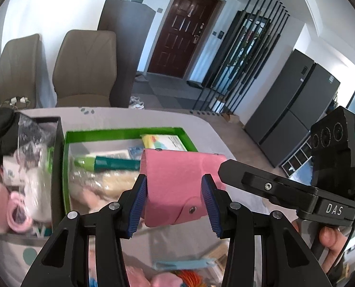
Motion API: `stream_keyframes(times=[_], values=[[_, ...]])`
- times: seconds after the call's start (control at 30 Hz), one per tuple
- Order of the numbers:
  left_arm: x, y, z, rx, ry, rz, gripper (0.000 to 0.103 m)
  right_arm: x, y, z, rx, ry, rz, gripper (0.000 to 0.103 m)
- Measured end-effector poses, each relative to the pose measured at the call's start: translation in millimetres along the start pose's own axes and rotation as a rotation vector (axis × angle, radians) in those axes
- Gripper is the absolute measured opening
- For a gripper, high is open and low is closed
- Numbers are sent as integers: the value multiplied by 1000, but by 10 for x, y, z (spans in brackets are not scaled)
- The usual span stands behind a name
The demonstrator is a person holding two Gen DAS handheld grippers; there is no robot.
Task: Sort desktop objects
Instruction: 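Lift the pink wallet out of the pile with the left tool, then carry the pink wallet over the green box and lower it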
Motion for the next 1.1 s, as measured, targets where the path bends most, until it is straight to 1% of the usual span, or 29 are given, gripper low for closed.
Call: stream_keyframes(times=[0.13,0.27,0.43,0.53,0.67,0.83,1.0,1.1], values=[[77,131,-95,8,10,3,46,122,158,-7,8,4,9,67],[177,290,-254,-5,15,12,46,276,311,2,18,12,12,67],[324,464,-493,-47,38,73,46,520,529,-25,23,15,20,68],[445,506,-638,-68,63,75,46,656,614,-26,24,13,28,68],[565,540,-782,-59,122,86,46,869,661,-8,32,17,36,68],[666,524,-931,-33,186,139,46,1094,638,9,23,23,40,68],[805,432,-1046,-42,202,110,46,1256,628,56,24,24,47,69],[853,361,-1086,-56,207,83,46,1350,617,78,31,15,29,69]])
Point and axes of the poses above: each gripper's, at about its wrist camera, not at the fingertips, and x roughly the way its jaws point, z to its right, y to its top, the point moved 4 cm from there along x, roughly the way its jaws point, and after that the axes turned 13 degrees about -y, right-handed, at the moved point
